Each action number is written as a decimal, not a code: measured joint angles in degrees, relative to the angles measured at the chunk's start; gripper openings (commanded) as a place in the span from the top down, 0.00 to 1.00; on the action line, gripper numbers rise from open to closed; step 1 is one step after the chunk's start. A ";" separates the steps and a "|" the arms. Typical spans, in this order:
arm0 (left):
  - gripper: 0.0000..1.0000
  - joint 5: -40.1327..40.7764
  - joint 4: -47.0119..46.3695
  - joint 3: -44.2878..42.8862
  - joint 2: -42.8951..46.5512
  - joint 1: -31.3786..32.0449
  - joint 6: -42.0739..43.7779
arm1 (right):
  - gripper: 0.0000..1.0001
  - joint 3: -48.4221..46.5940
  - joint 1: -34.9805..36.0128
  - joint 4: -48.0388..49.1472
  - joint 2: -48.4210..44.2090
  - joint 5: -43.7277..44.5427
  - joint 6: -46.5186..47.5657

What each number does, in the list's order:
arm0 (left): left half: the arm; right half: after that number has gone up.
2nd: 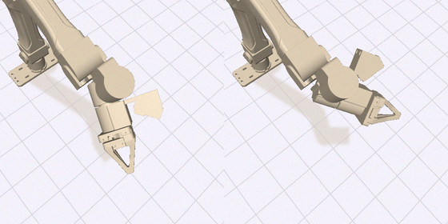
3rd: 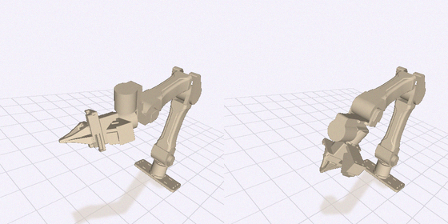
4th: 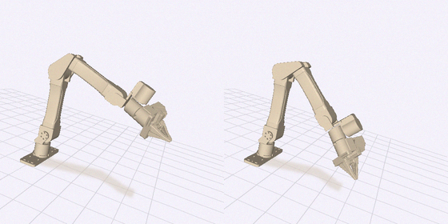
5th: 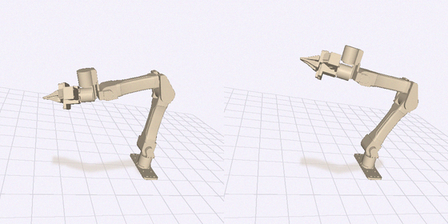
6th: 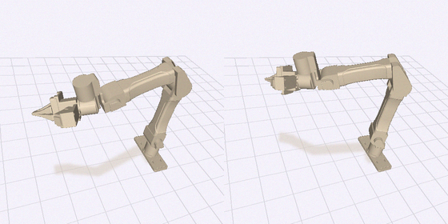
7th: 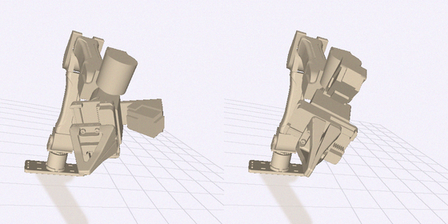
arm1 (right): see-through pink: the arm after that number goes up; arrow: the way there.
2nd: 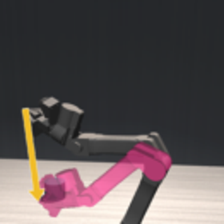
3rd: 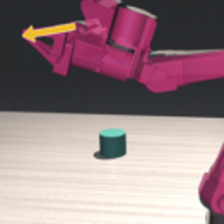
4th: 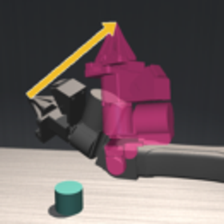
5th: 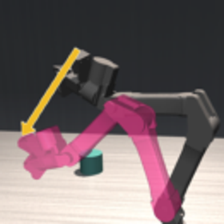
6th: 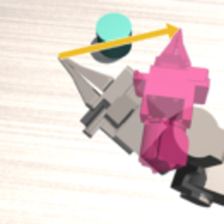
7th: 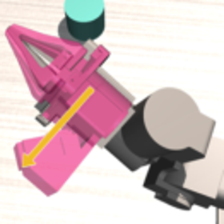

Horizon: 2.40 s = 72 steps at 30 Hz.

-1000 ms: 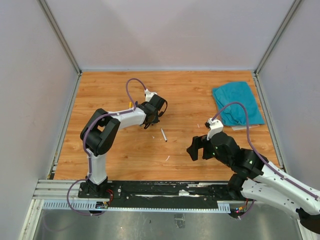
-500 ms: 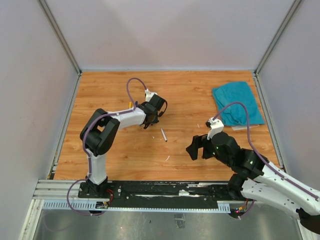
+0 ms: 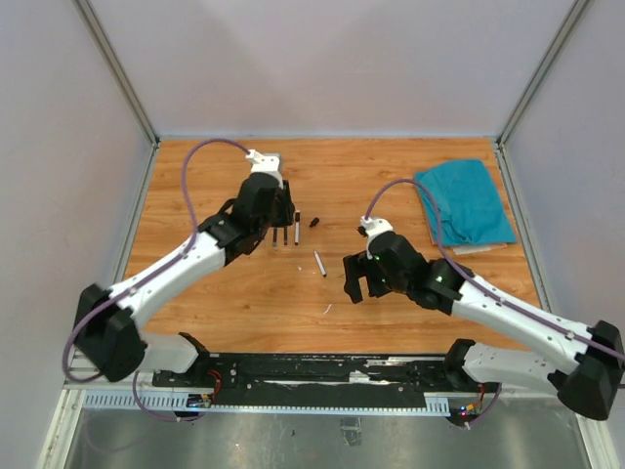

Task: Insert the pens into the pen caps
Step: Place the pen at the center of the board, then pick up the pen from the center of the board.

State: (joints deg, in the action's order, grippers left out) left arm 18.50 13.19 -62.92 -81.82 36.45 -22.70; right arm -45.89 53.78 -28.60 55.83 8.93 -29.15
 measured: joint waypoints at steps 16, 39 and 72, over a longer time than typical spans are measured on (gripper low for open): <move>0.60 -4.17 10.71 19.15 39.23 0.00 1.77 | 0.48 -22.08 -3.80 4.11 38.40 -7.21 7.61; 0.61 -4.59 13.18 20.37 48.04 0.00 1.88 | 0.66 -41.72 -5.18 -1.20 62.69 -5.55 10.19; 0.53 -2.45 12.74 21.14 48.39 0.00 0.11 | 0.97 -43.12 -6.32 -2.95 64.04 -5.40 11.28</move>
State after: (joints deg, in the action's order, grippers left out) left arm 16.05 25.93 -41.78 -33.43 36.45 -22.59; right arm -89.01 47.46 -31.55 119.87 3.53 -17.87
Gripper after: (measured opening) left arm 0.457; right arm 0.091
